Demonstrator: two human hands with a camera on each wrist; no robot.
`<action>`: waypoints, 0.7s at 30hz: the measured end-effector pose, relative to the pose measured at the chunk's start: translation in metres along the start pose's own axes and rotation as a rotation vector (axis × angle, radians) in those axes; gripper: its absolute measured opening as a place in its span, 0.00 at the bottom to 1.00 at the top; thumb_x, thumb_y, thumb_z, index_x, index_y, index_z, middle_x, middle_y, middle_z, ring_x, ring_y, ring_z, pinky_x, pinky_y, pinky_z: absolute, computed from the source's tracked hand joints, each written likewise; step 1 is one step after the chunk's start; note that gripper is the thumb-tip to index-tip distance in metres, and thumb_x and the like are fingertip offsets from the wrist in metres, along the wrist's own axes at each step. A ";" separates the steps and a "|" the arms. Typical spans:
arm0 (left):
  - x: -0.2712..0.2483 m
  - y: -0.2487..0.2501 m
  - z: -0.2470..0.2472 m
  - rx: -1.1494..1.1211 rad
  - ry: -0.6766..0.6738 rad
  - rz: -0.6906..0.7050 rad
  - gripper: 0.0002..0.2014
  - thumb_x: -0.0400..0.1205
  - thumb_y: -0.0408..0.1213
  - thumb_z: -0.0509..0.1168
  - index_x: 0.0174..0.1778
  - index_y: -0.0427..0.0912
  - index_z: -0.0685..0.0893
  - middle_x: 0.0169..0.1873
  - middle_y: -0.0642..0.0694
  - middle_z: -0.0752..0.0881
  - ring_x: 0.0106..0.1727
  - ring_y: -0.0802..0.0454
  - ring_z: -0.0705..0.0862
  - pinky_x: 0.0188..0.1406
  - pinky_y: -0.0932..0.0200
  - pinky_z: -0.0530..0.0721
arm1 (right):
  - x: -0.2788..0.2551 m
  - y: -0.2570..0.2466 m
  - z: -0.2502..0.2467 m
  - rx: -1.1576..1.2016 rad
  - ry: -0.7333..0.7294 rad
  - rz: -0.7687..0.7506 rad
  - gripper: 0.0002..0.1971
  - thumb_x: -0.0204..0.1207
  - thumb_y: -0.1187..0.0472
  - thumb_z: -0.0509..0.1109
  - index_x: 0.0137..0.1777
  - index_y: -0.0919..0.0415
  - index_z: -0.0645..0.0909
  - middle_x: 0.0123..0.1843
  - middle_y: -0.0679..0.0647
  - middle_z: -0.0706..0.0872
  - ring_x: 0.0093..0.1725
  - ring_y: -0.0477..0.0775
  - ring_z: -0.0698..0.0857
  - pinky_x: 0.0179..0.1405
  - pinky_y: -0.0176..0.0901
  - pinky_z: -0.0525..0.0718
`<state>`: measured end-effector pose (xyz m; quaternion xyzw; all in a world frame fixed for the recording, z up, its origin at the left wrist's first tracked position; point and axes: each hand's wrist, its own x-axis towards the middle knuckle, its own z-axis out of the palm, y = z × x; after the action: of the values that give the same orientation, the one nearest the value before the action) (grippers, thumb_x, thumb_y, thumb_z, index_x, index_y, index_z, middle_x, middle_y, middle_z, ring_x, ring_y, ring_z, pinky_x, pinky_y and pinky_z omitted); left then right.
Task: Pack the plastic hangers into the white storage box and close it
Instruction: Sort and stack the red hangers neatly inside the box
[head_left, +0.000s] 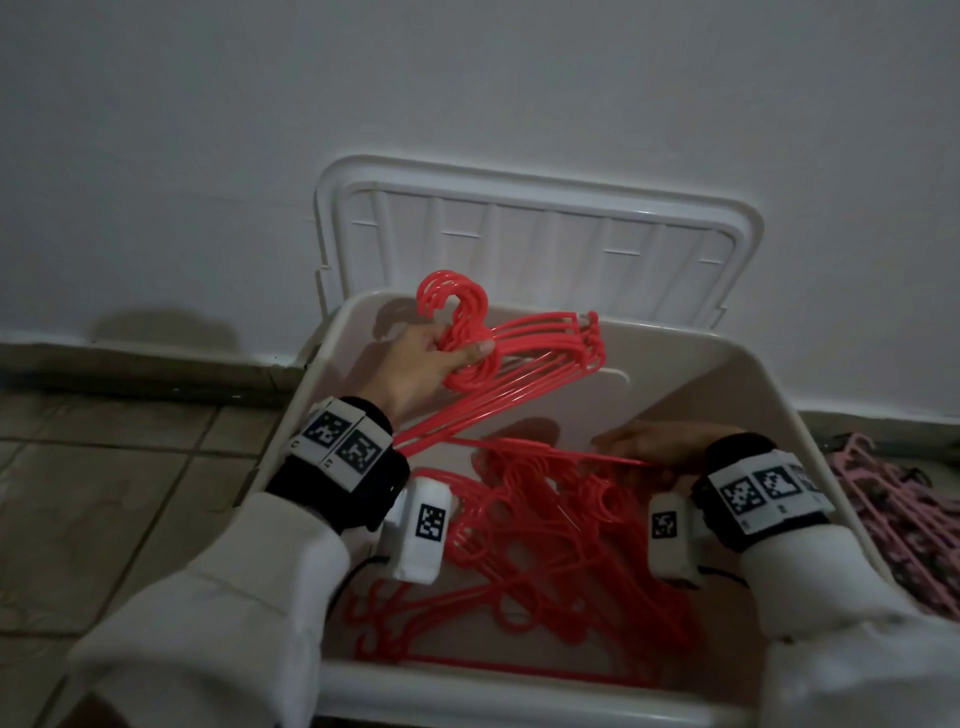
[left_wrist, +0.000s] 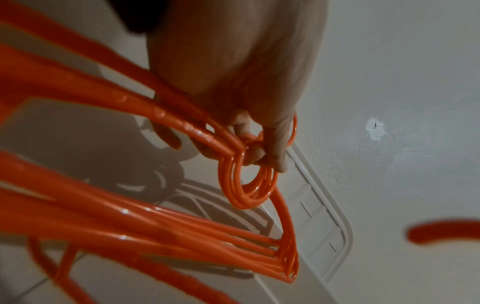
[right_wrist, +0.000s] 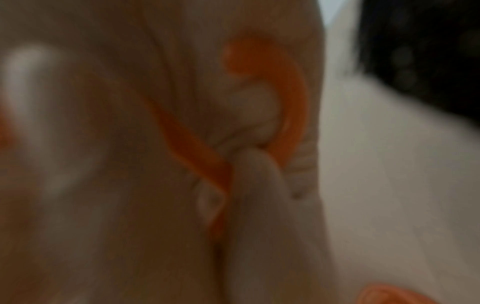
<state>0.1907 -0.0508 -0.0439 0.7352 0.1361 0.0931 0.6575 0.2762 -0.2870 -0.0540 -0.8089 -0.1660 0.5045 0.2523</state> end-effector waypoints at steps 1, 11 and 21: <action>-0.001 0.000 0.000 -0.001 -0.003 0.000 0.13 0.79 0.32 0.68 0.55 0.27 0.84 0.30 0.52 0.86 0.26 0.69 0.83 0.30 0.77 0.78 | -0.002 0.000 0.000 0.056 -0.027 0.030 0.18 0.77 0.46 0.64 0.33 0.56 0.87 0.23 0.48 0.77 0.19 0.43 0.69 0.18 0.31 0.66; 0.002 -0.003 0.002 0.122 -0.076 -0.058 0.04 0.79 0.32 0.67 0.39 0.41 0.83 0.25 0.57 0.84 0.22 0.71 0.80 0.25 0.79 0.74 | 0.000 0.000 -0.007 -0.228 -0.258 -0.167 0.26 0.65 0.40 0.76 0.56 0.58 0.87 0.60 0.59 0.87 0.61 0.57 0.82 0.69 0.56 0.74; 0.002 0.002 0.005 -0.005 -0.116 -0.146 0.17 0.83 0.29 0.54 0.28 0.37 0.79 0.15 0.52 0.78 0.17 0.65 0.75 0.24 0.72 0.74 | -0.003 -0.004 -0.017 -0.018 -0.076 -0.482 0.20 0.79 0.76 0.60 0.45 0.54 0.90 0.41 0.46 0.92 0.44 0.41 0.88 0.49 0.32 0.84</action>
<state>0.1941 -0.0554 -0.0430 0.7259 0.1506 0.0026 0.6711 0.2897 -0.2893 -0.0432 -0.7286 -0.3680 0.4583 0.3517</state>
